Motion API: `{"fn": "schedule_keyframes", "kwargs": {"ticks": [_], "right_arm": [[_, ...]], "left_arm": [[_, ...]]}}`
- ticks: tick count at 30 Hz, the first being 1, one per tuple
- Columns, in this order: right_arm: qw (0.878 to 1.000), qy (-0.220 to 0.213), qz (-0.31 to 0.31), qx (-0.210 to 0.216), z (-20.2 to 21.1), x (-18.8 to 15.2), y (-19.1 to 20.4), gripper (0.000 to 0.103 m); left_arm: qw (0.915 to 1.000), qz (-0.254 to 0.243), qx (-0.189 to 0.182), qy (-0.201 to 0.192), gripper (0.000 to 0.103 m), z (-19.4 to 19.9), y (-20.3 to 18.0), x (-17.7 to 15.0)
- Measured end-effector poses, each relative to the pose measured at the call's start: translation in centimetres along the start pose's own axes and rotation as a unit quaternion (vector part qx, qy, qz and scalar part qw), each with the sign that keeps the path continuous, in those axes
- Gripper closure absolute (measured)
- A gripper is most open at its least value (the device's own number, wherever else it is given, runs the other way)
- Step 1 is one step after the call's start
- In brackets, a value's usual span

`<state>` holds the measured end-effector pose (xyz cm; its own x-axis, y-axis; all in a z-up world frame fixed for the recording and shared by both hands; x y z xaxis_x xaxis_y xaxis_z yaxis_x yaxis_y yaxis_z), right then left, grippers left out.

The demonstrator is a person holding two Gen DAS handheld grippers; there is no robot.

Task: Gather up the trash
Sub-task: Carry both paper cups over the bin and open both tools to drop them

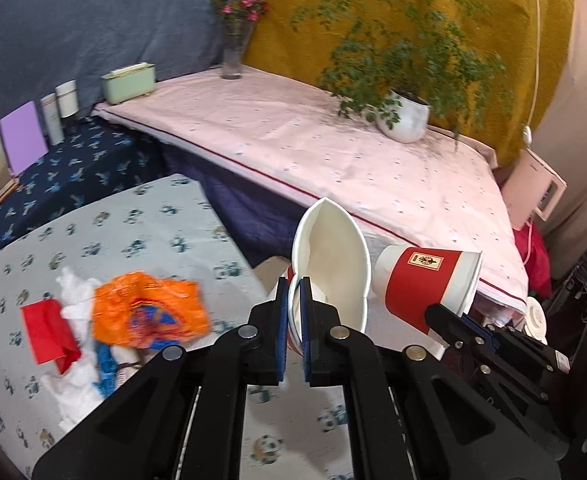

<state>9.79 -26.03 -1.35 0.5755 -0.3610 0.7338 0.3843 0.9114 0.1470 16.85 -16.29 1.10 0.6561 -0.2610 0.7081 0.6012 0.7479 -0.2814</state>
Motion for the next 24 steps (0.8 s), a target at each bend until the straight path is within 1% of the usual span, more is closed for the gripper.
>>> {"fn": "schedule_keyframes", "kwargs": {"ticks": [6, 13, 14, 15, 16, 17, 19, 24], "right_arm": [[0.999, 0.008, -0.023, -0.021, -1.2, 0.2, -3.4, 0.1], [0.999, 0.017, -0.035, -0.027, -2.2, -0.1, -4.8, 0.099], [0.999, 0.016, -0.035, -0.027, -2.3, -0.1, -4.9, 0.096], [0.999, 0.014, -0.036, -0.029, -2.3, -0.1, -4.9, 0.094], [0.999, 0.014, -0.038, -0.03, -2.4, 0.0, -5.0, 0.093], [0.999, 0.013, -0.04, -0.029, -2.4, 0.0, -5.0, 0.093], [0.999, 0.013, -0.043, -0.029, -2.5, 0.2, -5.1, 0.092], [0.999, 0.01, -0.043, -0.027, -2.4, 0.5, -4.9, 0.089]], "left_arm": [[0.9992, -0.015, -0.032, 0.019, 0.098, -3.3, -3.1, 0.4], [0.9978, -0.013, -0.05, 0.042, 0.097, -5.8, -4.1, -0.3], [0.9978, -0.011, -0.049, 0.043, 0.092, -5.9, -4.0, -0.4], [0.9978, -0.01, -0.049, 0.043, 0.08, -6.1, -3.9, -0.4], [0.9981, -0.008, -0.046, 0.042, 0.071, -6.2, -3.8, -0.5], [0.9985, -0.006, -0.04, 0.038, 0.06, -6.2, -3.6, -0.4], [0.999, -0.005, -0.033, 0.031, 0.059, -6.0, -3.2, -0.2], [0.9993, 0.002, -0.023, 0.03, 0.057, -5.7, -2.3, -0.2]]}}
Point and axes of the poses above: each gripper's, at about its wrist camera, not at the fingertips, and z roughly against the way its jaws point, y to its left, x to its top, the point moved 8 cm from there along -z, roughly the way its jaws point, and after that the axes turned 10 degrees about -x, right-handed, at the moved point
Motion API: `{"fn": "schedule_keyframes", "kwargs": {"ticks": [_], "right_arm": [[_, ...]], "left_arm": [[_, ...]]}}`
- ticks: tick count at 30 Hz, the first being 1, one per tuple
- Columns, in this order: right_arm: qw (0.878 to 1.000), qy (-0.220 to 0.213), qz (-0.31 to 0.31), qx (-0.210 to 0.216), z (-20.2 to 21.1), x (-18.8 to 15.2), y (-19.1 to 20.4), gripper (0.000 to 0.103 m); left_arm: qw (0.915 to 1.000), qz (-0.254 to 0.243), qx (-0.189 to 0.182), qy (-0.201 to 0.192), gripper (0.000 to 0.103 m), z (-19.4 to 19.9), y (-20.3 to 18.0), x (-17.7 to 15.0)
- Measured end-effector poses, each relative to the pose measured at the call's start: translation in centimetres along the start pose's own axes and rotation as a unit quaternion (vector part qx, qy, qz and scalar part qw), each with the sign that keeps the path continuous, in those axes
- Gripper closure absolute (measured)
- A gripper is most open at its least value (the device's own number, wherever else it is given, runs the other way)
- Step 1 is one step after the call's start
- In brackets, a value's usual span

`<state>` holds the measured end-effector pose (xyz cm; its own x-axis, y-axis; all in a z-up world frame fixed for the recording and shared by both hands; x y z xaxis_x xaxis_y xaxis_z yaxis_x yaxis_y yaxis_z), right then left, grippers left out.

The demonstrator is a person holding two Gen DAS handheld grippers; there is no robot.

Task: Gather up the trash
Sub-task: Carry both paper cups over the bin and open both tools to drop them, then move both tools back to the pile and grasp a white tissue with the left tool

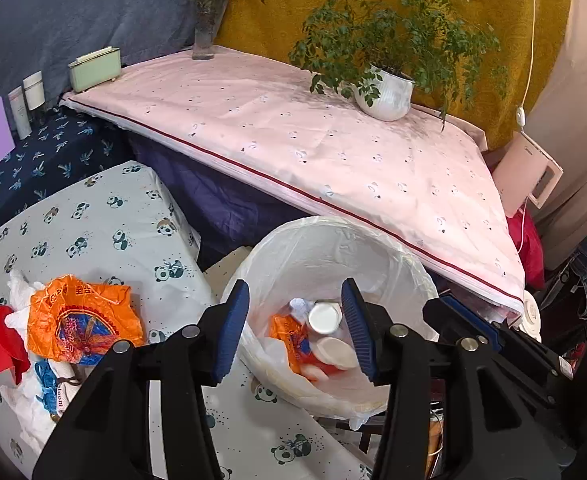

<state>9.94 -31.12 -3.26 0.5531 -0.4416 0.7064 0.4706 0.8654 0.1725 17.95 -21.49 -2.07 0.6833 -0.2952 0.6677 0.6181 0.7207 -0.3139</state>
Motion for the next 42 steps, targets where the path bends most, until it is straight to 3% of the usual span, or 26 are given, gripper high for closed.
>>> {"fn": "schedule_keyframes", "kwargs": {"ticks": [3, 14, 23, 27, 42], "right_arm": [[1.0, -0.002, 0.003, 0.002, 0.2, 0.1, 0.3, 0.086], [1.0, -0.008, 0.022, 0.011, 1.2, 0.2, 2.5, 0.077], [0.998, -0.009, 0.046, 0.032, 2.1, -0.3, 6.0, 0.072], [0.997, -0.007, 0.06, 0.044, 2.4, -0.8, 8.0, 0.071], [0.99, 0.014, 0.114, 0.088, 3.0, -4.0, 15.8, 0.063]], "left_arm": [[0.9999, 0.008, 0.005, -0.003, 0.049, 0.4, 0.6, 0.0], [0.9989, 0.033, 0.027, -0.018, 0.048, 2.4, 3.2, -0.6], [0.9953, 0.058, 0.066, -0.04, 0.043, 5.8, 7.0, -1.8], [0.9921, 0.084, 0.081, -0.047, 0.032, 7.5, 9.3, -2.8], [0.9731, 0.167, 0.15, -0.053, 0.026, 13.2, 19.1, -7.9]]}}
Point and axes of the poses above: each gripper's, at about its wrist camera, not at the fingertips, and z roughly against the way its jaws point, y to its left, x to its top, the point moved 8 cm from there along -z, roughly the way its jaws point, and after that the axes turned 10 degrees about -x, right-handed, at the moved point
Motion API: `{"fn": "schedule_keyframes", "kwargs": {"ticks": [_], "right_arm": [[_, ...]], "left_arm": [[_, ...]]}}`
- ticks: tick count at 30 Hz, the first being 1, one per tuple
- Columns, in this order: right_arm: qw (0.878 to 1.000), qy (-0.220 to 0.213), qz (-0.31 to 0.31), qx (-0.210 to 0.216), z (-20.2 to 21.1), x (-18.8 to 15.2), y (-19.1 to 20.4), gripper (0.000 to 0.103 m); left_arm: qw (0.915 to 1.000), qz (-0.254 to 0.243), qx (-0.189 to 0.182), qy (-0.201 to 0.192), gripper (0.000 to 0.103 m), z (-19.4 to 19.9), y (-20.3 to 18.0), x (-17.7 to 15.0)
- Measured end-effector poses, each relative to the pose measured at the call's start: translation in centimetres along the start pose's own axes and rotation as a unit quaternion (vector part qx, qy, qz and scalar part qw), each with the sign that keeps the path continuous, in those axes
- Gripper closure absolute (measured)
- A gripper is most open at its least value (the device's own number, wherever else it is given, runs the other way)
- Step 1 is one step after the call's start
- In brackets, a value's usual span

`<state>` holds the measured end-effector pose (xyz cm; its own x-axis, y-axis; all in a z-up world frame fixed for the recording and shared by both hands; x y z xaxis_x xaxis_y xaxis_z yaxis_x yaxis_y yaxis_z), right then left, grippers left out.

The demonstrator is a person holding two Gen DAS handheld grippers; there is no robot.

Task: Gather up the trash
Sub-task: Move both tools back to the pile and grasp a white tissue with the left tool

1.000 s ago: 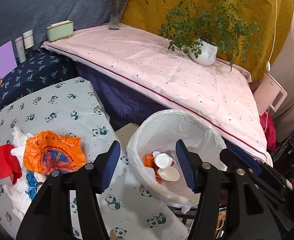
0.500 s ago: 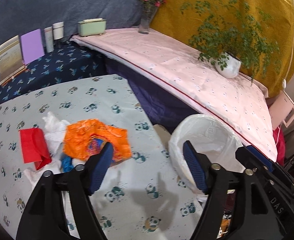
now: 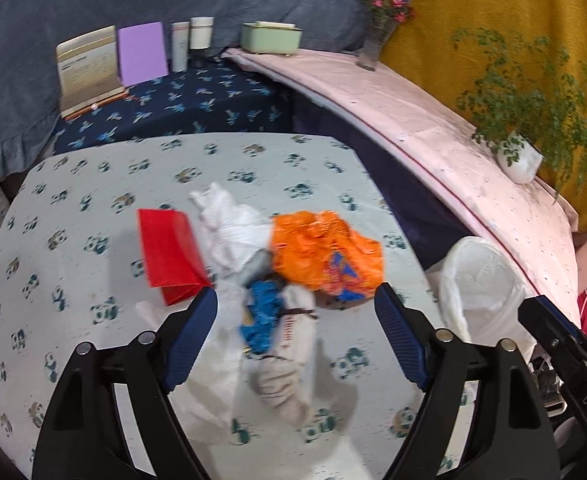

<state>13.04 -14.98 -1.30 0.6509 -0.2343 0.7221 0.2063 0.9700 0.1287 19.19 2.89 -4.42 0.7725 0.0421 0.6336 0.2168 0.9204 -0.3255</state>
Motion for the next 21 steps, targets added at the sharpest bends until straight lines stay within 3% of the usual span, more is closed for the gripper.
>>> {"fn": "schedule_keyframes", "kwargs": {"ticks": [11, 21], "right_arm": [[0.997, 0.042, 0.053, 0.039, -1.6, -3.4, 6.8, 0.063], [0.991, 0.084, 0.082, 0.057, -3.9, -6.7, 10.3, 0.063]], "left_arm": [[0.9978, 0.031, 0.047, 0.034, 0.024, -0.2, 6.8, -3.3], [0.9943, 0.03, 0.046, 0.091, 0.024, -2.9, 8.8, -6.7]]}}
Point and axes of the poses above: each gripper's, at about its wrist camera, not at the fingertips, and z roughly against the way its jaws point, y to its left, x to its top, the point moved 8 cm from there along -z, roughly the way its jaws point, and after that the axes turned 10 degrees about -x, right-handed, at the moved point
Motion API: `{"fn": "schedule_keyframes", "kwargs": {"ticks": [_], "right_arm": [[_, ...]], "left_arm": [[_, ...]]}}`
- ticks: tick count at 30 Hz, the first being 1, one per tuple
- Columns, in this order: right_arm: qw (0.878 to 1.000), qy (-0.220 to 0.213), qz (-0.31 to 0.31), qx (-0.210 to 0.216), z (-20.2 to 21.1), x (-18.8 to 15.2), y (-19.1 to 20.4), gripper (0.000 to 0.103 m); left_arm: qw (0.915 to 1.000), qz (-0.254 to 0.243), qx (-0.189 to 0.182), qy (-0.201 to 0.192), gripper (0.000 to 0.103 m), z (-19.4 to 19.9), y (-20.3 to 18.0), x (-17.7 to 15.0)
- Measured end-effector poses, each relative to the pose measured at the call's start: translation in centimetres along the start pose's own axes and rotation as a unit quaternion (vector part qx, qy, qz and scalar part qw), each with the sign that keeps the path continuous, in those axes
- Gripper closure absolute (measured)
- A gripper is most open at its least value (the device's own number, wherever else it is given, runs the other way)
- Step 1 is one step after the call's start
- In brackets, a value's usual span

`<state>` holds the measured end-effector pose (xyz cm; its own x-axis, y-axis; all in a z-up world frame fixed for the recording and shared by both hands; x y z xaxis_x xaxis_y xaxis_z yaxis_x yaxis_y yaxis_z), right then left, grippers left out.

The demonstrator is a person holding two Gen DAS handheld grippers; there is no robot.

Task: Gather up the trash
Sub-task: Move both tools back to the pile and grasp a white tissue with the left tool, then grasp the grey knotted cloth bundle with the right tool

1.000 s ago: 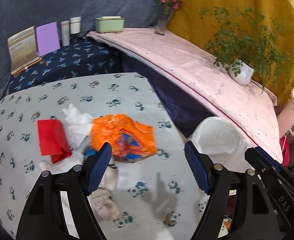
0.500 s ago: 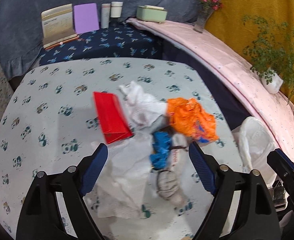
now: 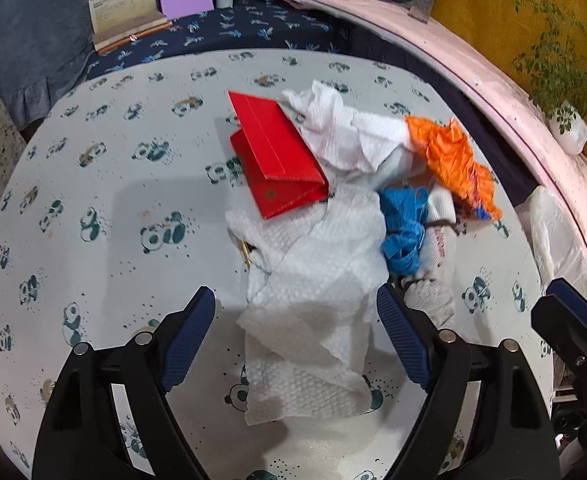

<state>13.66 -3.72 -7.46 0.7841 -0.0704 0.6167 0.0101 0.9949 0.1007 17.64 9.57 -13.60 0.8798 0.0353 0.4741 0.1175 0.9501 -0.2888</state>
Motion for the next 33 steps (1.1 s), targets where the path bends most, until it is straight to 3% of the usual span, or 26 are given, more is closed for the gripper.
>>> {"fn": "schedule_keyframes", "kwargs": {"ticks": [4, 6, 8, 10, 12, 17, 33], "right_arm": [[1.0, 0.017, 0.006, -0.003, -1.3, -0.7, 0.6, 0.063], [1.0, 0.024, 0.007, -0.004, -1.8, -1.0, 0.8, 0.062], [1.0, 0.03, 0.006, -0.003, -2.2, -1.2, 0.8, 0.062], [0.999, 0.035, 0.005, -0.002, -2.6, -1.3, 1.0, 0.062], [0.999, 0.042, 0.005, 0.0, -3.1, -1.5, 1.2, 0.062], [0.999, 0.05, 0.009, 0.004, -4.0, -1.6, 2.1, 0.062], [0.996, 0.092, -0.016, 0.004, -8.2, -2.2, 3.4, 0.053]], "left_arm": [[0.9999, -0.004, -0.006, 0.015, 0.025, -1.2, 0.0, -0.5], [0.9996, -0.003, -0.012, 0.024, 0.037, -1.8, 0.0, -0.7], [0.9996, -0.01, -0.01, 0.023, 0.041, -2.0, 0.0, -0.7], [0.9994, -0.019, -0.019, 0.024, 0.053, -1.9, -0.3, -0.8], [0.9989, -0.019, -0.034, 0.026, 0.072, -1.7, -0.5, -0.9], [0.9984, -0.008, -0.049, 0.026, 0.093, -0.8, 0.0, -1.2], [0.9993, 0.005, -0.036, 0.004, 0.095, 1.1, 1.6, -0.6]]}}
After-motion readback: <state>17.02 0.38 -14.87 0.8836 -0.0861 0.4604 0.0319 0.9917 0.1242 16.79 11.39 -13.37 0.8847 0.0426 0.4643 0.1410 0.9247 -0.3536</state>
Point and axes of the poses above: each gripper's, at about its wrist camera, not at the fingertips, and z roughly against the way its jaws point, y to its left, x to its top, the point moved 8 cm from there along -z, roughly the way its jaws point, and after that the axes turned 10 degrees about -x, right-handed, at the moved point
